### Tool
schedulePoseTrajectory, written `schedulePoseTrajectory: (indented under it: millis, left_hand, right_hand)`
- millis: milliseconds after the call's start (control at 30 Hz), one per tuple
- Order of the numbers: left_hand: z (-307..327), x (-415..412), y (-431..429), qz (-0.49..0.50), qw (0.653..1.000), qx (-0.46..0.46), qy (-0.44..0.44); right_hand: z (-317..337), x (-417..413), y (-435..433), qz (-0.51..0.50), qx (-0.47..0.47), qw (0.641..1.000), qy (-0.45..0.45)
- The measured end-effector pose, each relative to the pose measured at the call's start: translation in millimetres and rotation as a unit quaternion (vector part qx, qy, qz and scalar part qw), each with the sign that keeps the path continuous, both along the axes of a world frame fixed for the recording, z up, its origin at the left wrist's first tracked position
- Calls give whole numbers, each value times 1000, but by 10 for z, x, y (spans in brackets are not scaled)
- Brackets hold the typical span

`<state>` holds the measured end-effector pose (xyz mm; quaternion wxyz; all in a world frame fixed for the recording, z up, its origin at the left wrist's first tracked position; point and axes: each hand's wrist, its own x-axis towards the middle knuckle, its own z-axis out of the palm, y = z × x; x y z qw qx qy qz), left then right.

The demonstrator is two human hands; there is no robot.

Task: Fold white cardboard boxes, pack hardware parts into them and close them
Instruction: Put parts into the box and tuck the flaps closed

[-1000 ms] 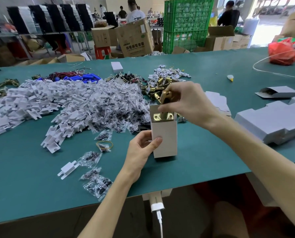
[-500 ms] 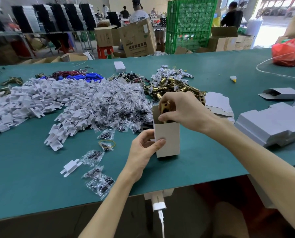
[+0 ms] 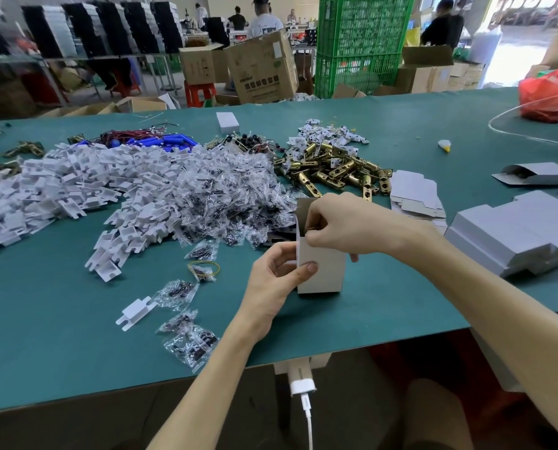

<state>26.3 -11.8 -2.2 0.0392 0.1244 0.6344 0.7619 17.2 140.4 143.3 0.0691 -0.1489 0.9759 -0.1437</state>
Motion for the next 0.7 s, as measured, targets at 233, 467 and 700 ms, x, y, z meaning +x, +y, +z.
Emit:
schedulePoseTrajectory:
  millis: [233,467,700]
  left_hand:
    - [-15,-6,-16,10,1000,-19,4]
    - [-61,-39,-5,6,999,-34,-1]
    - [-100,-54,-9,30,993,-115,8]
  right_hand:
    - [-81,57,-69,1,34,999,-34]
    - [-7,105,-202,-42,7,990,133]
    - [-259,-1,-781,71,16,963,259]
